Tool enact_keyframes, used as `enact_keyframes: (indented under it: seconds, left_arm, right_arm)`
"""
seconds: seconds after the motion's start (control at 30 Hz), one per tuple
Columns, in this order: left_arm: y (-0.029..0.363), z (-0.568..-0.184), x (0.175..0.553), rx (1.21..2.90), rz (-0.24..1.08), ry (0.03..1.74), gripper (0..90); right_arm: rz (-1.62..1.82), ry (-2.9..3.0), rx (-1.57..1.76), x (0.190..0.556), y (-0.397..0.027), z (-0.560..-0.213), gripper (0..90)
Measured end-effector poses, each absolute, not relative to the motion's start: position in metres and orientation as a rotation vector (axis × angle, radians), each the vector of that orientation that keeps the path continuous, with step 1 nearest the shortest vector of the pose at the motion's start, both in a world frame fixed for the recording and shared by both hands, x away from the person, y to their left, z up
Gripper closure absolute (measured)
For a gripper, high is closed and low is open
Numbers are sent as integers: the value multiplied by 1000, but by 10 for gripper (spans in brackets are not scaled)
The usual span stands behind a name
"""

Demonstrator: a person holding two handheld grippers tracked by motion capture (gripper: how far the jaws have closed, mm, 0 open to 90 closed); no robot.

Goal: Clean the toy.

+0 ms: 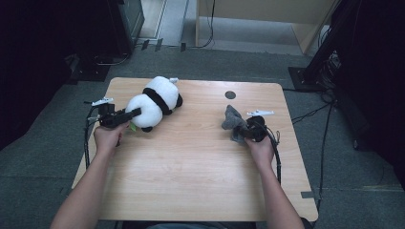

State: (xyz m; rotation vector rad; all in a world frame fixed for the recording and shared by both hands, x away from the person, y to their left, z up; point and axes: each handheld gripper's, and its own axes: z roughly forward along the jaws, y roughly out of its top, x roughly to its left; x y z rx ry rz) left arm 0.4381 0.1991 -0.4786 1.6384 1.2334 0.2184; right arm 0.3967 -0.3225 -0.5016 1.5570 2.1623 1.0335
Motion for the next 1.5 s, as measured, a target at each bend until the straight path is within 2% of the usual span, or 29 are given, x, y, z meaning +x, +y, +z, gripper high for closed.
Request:
enact_keyframes:
  seconds: [0.13, 0.37, 0.6, 0.73, 0.93, 1.13, 1.17, 1.23, 1.5]
  left_arm:
    - [198, -480, 438, 1665, 263, 1200, 375]
    - [200, -481, 438, 1679, 264, 1156, 291]
    - [200, -474, 438, 1697, 275, 1171, 208]
    - [198, -468, 436, 1735, 287, 1171, 198]
    - [197, -460, 436, 1742, 312, 1203, 195]
    - [200, -454, 433, 1779, 310, 1162, 185]
    - [200, -453, 433, 1773, 326, 1169, 149]
    - [201, -450, 433, 1761, 322, 1185, 1]
    - [198, -445, 423, 1810, 302, 1159, 0]
  right_arm:
    - [1022, 2171, 1545, 399, -320, -505, 691]
    - [1032, 2183, 1539, 399, -321, -505, 633]
    - [1062, 2200, 1541, 400, -319, -502, 435]
    - [1053, 2190, 1527, 399, -317, -500, 391]
    - [1089, 2189, 1508, 397, -315, -491, 357]
    - [1072, 2210, 1488, 394, -313, -487, 357]
    - [1075, 2207, 1489, 394, -313, -487, 357]
    - [1072, 2207, 1485, 393, -314, -485, 357]
    - [1070, 2212, 1486, 388, -317, -483, 357]
